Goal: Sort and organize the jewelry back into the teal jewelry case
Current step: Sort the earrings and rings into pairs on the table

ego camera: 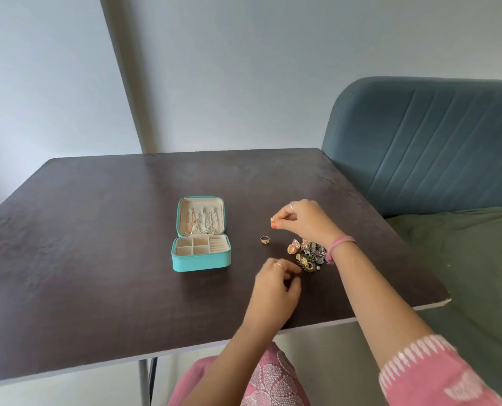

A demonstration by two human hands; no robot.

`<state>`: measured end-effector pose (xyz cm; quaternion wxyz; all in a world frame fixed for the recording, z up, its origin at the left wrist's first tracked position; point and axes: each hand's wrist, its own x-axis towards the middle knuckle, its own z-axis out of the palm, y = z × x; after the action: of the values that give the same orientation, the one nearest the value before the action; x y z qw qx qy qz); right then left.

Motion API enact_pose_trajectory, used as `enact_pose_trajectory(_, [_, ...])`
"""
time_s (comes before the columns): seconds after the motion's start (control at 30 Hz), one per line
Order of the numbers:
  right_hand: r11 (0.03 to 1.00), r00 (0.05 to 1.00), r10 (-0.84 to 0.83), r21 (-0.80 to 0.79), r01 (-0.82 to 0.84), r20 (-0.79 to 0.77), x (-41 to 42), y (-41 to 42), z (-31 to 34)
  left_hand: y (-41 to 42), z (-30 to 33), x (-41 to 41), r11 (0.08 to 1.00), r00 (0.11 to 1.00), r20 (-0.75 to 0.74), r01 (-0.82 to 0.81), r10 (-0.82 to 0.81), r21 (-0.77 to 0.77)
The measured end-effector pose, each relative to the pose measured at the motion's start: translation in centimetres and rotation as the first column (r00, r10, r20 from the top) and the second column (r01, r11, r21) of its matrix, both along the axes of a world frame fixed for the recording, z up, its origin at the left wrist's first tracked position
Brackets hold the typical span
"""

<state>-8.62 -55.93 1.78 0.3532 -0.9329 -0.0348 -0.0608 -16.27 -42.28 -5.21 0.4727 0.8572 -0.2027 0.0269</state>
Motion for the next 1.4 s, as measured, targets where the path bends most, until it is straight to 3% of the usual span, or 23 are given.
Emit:
enact_pose_trajectory(0.17, [0.940, 0.986, 0.115, -0.307, -0.147, -0.120, 3.8, 2.0, -1.3, 0.1, -0.6, 0.0, 0.995, 0.996, 0.075, 0.051, -0.058, 0.091])
enact_pose_trajectory(0.47, [0.904, 0.962, 0.172, -0.354, -0.240, -0.211, 4.7, 1.8, -0.7, 0.8, 0.0, 0.3, 0.988, 0.992, 0.031, 0.120, -0.124, 0.092])
enact_pose_trajectory(0.67, [0.979, 0.998, 0.056, -0.194, -0.060, -0.027, 0.8, -1.1, 0.3, 1.6, -0.5, 0.3, 0.992, 0.993, 0.047, 0.105, -0.109, 0.074])
enact_pose_trajectory(0.83, [0.971, 0.990, -0.125, -0.196, 0.134, 0.056, -4.9, -2.8, -1.1, 1.1, -0.3, 0.7, 0.996, 0.999, 0.004, 0.032, -0.033, 0.083])
enact_pose_trajectory(1.23, [0.894, 0.974, -0.225, -0.391, 0.218, 0.027, -9.1, -2.8, -4.0, -0.3, 0.7, 1.9, 0.958, 0.996, 0.023, -0.090, 0.087, 0.271])
enact_pose_trajectory(1.4, [0.906, 0.956, -0.280, -0.306, 0.292, 0.084, -8.8, -4.1, -3.6, -0.5, 0.6, 1.9, 0.942, 0.994, 0.069, -0.101, 0.083, 0.319])
